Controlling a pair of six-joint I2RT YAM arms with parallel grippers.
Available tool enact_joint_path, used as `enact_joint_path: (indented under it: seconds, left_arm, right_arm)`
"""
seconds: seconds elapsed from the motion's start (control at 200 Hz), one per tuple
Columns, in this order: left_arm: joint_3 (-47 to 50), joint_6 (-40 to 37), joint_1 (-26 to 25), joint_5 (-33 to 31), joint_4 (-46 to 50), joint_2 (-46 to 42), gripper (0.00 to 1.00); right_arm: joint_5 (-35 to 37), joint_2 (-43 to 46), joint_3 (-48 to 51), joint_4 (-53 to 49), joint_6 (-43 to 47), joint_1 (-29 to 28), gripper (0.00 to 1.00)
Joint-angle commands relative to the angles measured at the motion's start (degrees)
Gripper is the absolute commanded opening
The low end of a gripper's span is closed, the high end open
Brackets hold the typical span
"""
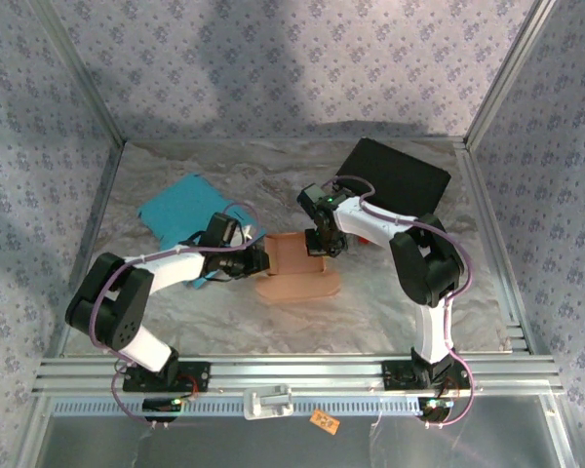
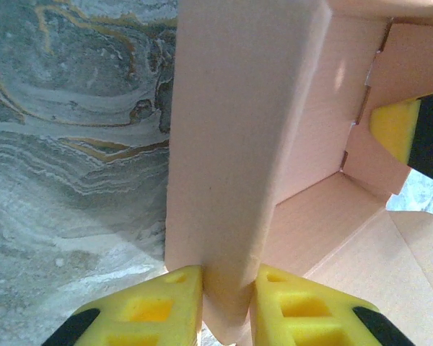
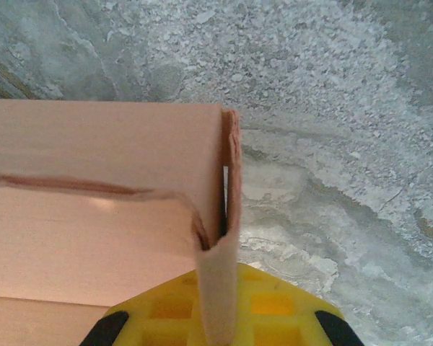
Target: Fold the paper box
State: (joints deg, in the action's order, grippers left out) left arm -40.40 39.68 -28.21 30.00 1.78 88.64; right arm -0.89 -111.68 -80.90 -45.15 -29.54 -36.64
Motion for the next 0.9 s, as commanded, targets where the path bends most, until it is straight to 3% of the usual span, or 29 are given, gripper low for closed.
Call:
enact_joint_path:
  seconds: [0.0, 0.25, 0.69, 0.899]
  left_arm:
    - [-1.74, -1.54, -1.01, -0.96, 1.82, 1.1, 0.22]
    - [-3.46, -3.79, -2.89, -4.37, 6.59, 2.94, 0.27]
    - [-5.71, -6.96, -4.74, -9.3, 12.95, 3.02, 0.17]
    - [-10.46, -7.62, -7.43, -16.07, 20.24, 4.57, 0.1]
  right_arm:
    - [-0.39, -1.04, -1.71, -0.66, -0.14, -0.09, 0.0]
    - [-0.3, -0.91, -1.81, -0.74, -0.11, 0.04, 0.0]
    - [-0.25, -0.74, -2.19, -1.0, -0.32, -0.02, 0.0]
    - [0.09, -0.35, -1.72, -0.91, -0.27, -0.69, 0.0]
